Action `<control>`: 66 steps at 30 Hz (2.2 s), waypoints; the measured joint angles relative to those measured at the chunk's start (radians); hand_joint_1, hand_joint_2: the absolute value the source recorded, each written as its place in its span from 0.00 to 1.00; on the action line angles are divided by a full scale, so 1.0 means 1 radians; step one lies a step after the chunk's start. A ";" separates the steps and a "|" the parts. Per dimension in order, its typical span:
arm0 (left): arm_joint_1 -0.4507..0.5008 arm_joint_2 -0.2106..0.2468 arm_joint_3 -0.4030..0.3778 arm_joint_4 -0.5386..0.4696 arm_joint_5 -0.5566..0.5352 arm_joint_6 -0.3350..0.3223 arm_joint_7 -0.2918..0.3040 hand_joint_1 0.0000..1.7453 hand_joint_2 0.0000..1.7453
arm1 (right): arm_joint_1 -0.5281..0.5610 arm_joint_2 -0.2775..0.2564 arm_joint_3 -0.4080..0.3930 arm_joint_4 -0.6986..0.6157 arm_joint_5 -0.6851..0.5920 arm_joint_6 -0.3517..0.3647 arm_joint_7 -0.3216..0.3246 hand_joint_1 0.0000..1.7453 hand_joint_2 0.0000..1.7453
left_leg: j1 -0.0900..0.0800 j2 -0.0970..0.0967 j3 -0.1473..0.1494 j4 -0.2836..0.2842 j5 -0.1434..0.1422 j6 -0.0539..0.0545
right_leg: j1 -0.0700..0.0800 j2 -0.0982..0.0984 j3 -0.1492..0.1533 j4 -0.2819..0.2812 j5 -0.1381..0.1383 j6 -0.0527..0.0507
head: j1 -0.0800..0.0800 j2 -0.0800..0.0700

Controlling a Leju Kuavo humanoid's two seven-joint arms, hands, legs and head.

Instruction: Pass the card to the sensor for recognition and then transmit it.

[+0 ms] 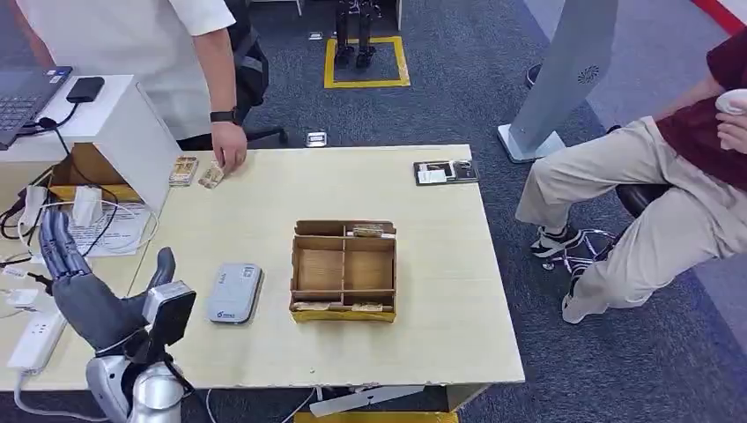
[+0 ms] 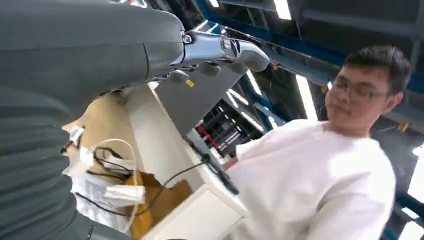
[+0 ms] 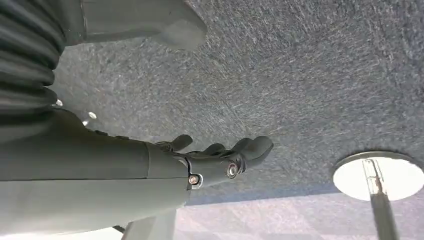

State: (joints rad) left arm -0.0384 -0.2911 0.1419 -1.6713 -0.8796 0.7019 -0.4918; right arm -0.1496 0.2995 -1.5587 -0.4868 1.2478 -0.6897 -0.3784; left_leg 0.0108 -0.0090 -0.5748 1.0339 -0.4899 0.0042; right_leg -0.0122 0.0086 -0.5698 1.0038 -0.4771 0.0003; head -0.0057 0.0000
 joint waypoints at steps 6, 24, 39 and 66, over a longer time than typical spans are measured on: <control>0.046 0.000 -0.054 -0.015 -0.044 0.000 -0.075 0.00 1.00 | 0.001 0.000 0.000 0.000 -0.032 0.000 -0.013 0.00 1.00 | 0.000 0.000 0.000 0.000 0.000 0.000 | 0.000 0.000 0.000 0.000 0.000 0.000 | 0.000 0.000; 0.163 0.007 -0.189 -0.031 -0.244 0.000 -0.037 0.00 1.00 | 0.007 0.000 0.000 -0.010 -0.099 0.000 -0.019 0.00 1.00 | 0.000 0.000 0.000 0.000 0.000 0.000 | 0.000 0.000 0.000 0.000 0.000 0.000 | 0.000 0.000; 0.173 0.149 -0.422 0.039 -0.275 -0.011 0.166 0.00 1.00 | 0.017 0.000 0.000 -0.039 -0.111 0.000 -0.030 0.00 1.00 | 0.000 0.000 0.000 0.000 0.000 0.000 | 0.000 0.000 0.000 0.000 0.000 0.000 | 0.000 0.000; 0.054 0.293 -0.726 0.184 -0.306 -0.256 0.284 0.00 1.00 | 0.019 -0.012 0.000 -0.048 -0.067 0.000 -0.042 0.00 1.00 | 0.000 0.000 0.000 0.000 0.000 0.000 | 0.000 0.000 0.000 0.000 0.000 0.000 | 0.000 0.000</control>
State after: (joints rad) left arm 0.0153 0.0023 -0.5840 -1.4874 -1.1851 0.4457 -0.2081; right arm -0.1310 0.2876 -1.5587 -0.5344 1.1807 -0.6897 -0.4208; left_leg 0.0107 -0.0090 -0.5746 1.0339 -0.4899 0.0043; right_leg -0.0123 0.0087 -0.5700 1.0038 -0.4771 0.0003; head -0.0061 0.0000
